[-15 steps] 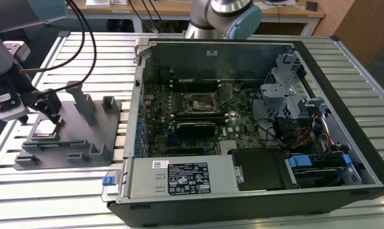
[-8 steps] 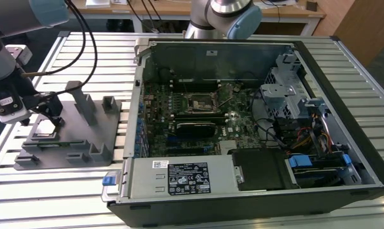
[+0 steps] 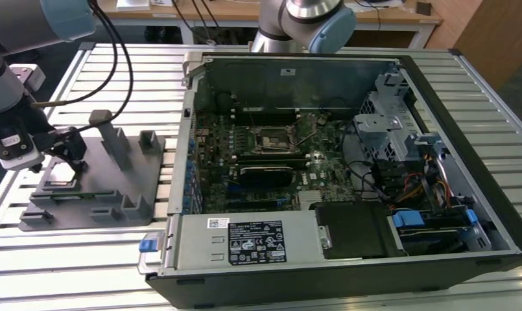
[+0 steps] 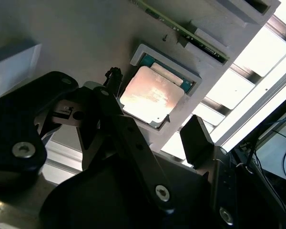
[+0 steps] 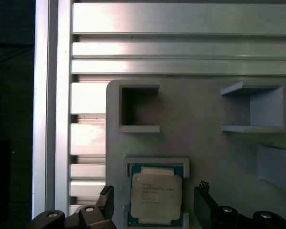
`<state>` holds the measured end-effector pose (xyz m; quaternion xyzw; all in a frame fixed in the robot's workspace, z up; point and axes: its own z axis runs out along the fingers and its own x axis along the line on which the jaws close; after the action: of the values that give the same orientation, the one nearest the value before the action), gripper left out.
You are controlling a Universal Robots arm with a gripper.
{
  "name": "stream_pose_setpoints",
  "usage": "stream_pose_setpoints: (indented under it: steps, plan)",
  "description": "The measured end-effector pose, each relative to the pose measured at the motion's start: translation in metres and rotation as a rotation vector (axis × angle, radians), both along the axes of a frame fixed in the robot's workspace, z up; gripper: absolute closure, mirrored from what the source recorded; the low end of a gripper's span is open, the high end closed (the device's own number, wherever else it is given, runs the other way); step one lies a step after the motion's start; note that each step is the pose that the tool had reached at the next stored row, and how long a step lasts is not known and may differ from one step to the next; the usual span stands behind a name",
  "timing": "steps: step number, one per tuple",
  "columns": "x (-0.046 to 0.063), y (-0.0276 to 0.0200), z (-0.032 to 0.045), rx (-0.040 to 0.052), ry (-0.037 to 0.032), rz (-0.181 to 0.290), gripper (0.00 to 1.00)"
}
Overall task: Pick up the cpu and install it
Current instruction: 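Pick up the cpu and move it towards the insertion slot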
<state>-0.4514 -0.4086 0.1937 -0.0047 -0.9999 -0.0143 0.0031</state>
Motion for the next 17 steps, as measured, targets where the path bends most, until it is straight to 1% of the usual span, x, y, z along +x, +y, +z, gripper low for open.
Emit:
stream_pose_setpoints:
  steps: [10, 11, 12, 17]
  plan:
    - [0.0, -0.0004, -0.0074, -0.0004, 0.0, 0.0, 0.24]
    - [0.0, -0.0004, -0.0078, -0.0009, 0.0, 0.0, 0.25]
    - [0.0001, -0.0005, -0.0083, -0.0016, 0.0, 0.0, 0.32]
    - [0.0, -0.0007, -0.0096, -0.0053, 0.0, 0.0, 0.32]
